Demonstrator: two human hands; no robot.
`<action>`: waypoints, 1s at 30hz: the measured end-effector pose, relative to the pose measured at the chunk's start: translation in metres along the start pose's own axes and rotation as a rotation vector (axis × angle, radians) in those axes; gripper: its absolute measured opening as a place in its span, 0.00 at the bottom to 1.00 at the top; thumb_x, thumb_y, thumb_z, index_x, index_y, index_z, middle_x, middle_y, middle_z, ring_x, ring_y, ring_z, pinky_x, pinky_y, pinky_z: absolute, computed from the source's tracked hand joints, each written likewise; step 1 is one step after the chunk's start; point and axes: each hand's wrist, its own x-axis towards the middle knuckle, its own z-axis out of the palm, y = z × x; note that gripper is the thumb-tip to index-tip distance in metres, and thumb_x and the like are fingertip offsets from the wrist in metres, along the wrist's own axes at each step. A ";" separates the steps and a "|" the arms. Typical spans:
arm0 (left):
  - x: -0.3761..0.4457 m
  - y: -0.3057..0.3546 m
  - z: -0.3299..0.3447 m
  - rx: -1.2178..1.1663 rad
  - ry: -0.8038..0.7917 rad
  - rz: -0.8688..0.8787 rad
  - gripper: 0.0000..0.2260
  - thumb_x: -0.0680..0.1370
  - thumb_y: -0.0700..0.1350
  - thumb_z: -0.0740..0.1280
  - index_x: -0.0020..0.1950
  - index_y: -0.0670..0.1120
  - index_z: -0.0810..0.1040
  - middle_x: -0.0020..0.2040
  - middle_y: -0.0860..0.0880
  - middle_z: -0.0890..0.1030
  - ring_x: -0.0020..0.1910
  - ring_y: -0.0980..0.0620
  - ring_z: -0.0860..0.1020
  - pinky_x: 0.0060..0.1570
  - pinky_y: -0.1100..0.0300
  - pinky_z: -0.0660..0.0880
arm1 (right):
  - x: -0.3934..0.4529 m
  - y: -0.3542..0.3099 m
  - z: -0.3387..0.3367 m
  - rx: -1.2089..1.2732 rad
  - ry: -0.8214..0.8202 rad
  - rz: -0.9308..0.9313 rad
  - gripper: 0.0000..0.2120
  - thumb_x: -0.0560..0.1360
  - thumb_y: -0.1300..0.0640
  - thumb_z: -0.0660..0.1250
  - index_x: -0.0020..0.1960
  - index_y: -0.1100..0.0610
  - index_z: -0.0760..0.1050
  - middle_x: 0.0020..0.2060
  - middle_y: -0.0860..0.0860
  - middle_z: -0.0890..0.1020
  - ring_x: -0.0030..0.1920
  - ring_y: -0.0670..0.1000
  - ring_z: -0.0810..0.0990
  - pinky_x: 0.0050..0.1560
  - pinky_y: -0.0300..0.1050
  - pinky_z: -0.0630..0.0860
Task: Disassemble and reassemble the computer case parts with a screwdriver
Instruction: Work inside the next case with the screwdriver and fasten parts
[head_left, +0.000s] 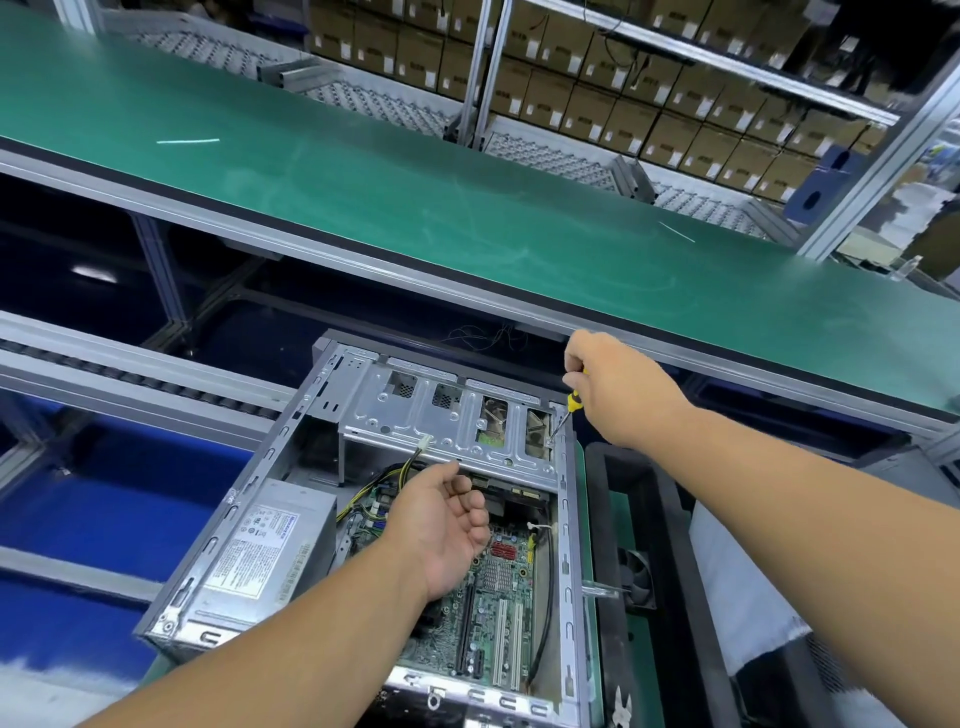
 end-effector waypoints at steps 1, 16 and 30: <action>0.000 0.000 0.000 0.000 -0.002 0.001 0.12 0.80 0.48 0.64 0.39 0.44 0.74 0.31 0.46 0.75 0.26 0.51 0.69 0.24 0.59 0.66 | 0.003 -0.001 -0.001 -0.058 -0.002 0.022 0.09 0.85 0.49 0.61 0.46 0.49 0.66 0.39 0.49 0.77 0.36 0.52 0.76 0.34 0.51 0.74; 0.002 0.001 -0.002 0.008 0.021 -0.011 0.12 0.80 0.48 0.64 0.39 0.45 0.75 0.31 0.46 0.74 0.25 0.51 0.69 0.25 0.60 0.64 | 0.027 -0.010 -0.015 -0.040 -0.232 0.078 0.03 0.83 0.51 0.59 0.54 0.50 0.65 0.47 0.51 0.74 0.42 0.52 0.75 0.40 0.52 0.74; 0.003 -0.001 -0.004 0.080 0.091 -0.054 0.10 0.80 0.46 0.62 0.41 0.45 0.74 0.29 0.47 0.73 0.25 0.51 0.67 0.26 0.60 0.62 | 0.028 -0.007 -0.009 -0.244 -0.096 0.149 0.08 0.84 0.52 0.60 0.51 0.53 0.63 0.39 0.51 0.76 0.36 0.52 0.72 0.34 0.49 0.68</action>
